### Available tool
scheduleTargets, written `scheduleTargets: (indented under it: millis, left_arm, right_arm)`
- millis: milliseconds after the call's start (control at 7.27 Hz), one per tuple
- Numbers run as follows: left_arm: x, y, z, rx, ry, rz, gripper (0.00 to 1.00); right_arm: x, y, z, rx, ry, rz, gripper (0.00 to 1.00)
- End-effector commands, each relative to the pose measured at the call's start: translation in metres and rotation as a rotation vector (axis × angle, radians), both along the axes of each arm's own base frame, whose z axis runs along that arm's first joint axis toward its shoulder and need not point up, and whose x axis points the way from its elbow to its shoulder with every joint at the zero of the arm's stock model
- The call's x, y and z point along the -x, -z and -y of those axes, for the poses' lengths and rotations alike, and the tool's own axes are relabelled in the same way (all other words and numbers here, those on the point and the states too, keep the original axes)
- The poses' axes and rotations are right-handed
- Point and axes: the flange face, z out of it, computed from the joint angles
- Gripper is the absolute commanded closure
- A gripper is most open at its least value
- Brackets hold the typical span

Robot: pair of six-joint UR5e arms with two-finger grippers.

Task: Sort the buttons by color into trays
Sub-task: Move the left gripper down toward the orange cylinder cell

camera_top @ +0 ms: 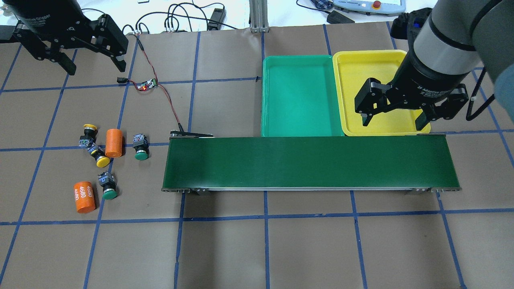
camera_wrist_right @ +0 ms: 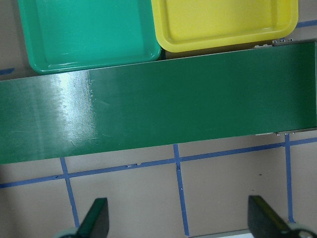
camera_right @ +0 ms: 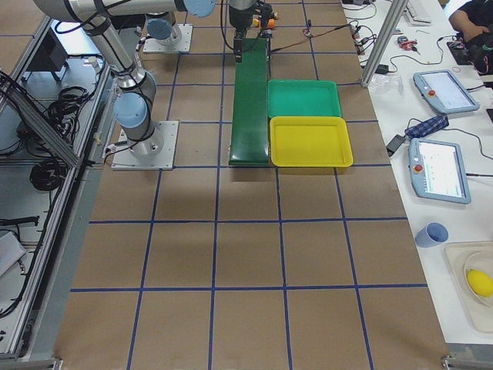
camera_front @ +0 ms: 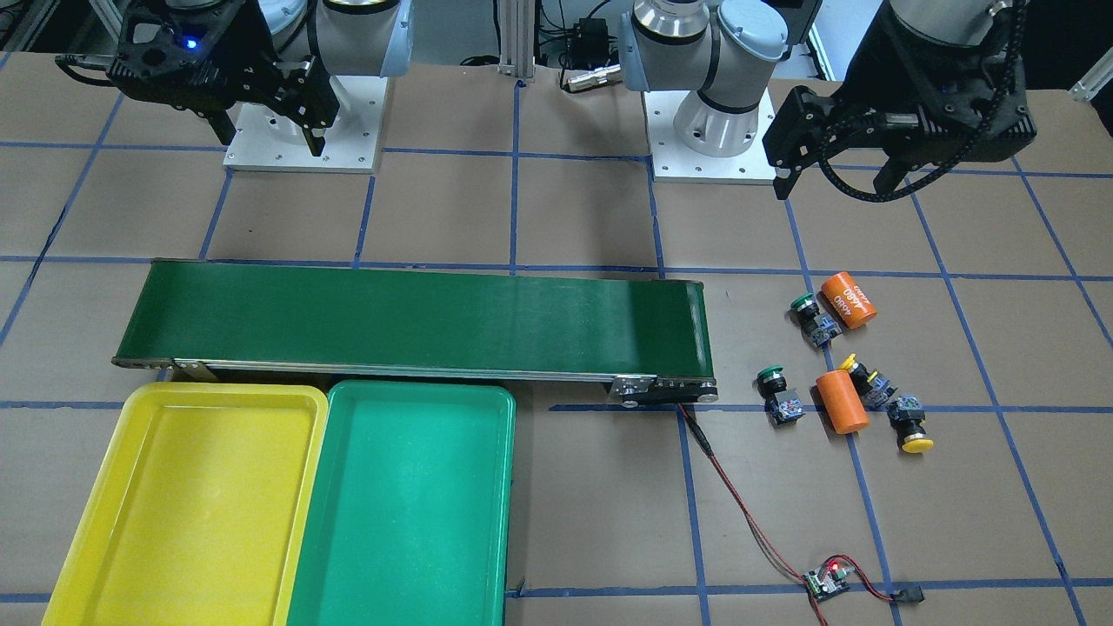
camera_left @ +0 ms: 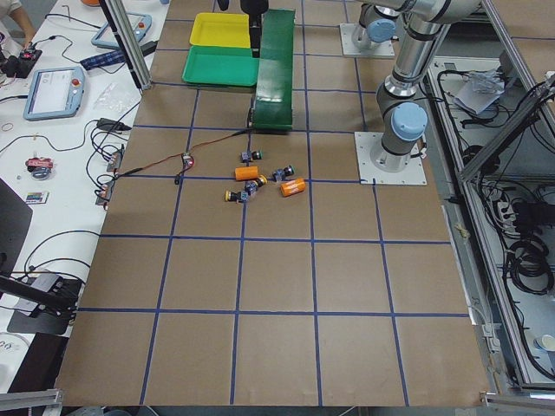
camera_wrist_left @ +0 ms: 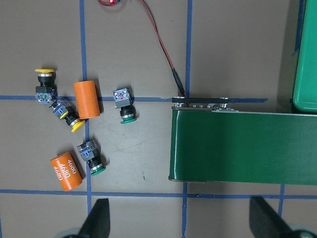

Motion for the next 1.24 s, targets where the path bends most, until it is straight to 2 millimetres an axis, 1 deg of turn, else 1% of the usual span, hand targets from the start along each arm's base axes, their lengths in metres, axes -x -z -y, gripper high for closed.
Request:
scheduleTargets:
  millis: [0, 275, 412, 550, 688, 825, 962, 1100]
  left_arm:
    - [0.0, -0.006, -0.003, 0.013, -0.001, -0.012, 0.0]
    - [0.0, 0.001, -0.002, -0.002, -0.005, -0.016, 0.0]
    - [0.0, -0.003, -0.002, 0.007, -0.008, -0.016, 0.0]
    - [-0.003, 0.002, -0.006, -0.006, -0.015, -0.018, 0.0]
    - [-0.018, 0.012, 0.002, -0.025, -0.031, -0.031, 0.0]
    - [-0.053, 0.04, 0.016, -0.077, -0.103, -0.04, 0.0]
    - [-0.083, 0.075, 0.032, -0.089, -0.16, -0.086, 0.0]
    - [-0.091, 0.122, 0.05, -0.069, -0.192, -0.134, 0.0]
  right_arm:
    - [0.0, 0.003, -0.001, -0.012, -0.004, -0.002, 0.0]
    - [0.0, 0.003, 0.002, 0.0, 0.002, 0.012, 0.0]
    - [0.0, 0.003, 0.001, -0.003, -0.001, 0.015, 0.0]
    - [0.0, 0.003, 0.0, -0.006, -0.004, 0.009, 0.0]
    - [0.001, 0.003, 0.0, -0.007, -0.003, 0.003, 0.0]
    - [0.001, 0.002, -0.001, -0.006, -0.001, 0.0, 0.0]
    - [0.001, 0.003, 0.0, -0.003, -0.003, 0.001, 0.0]
    - [0.001, 0.002, 0.0, -0.001, 0.004, 0.001, 0.0]
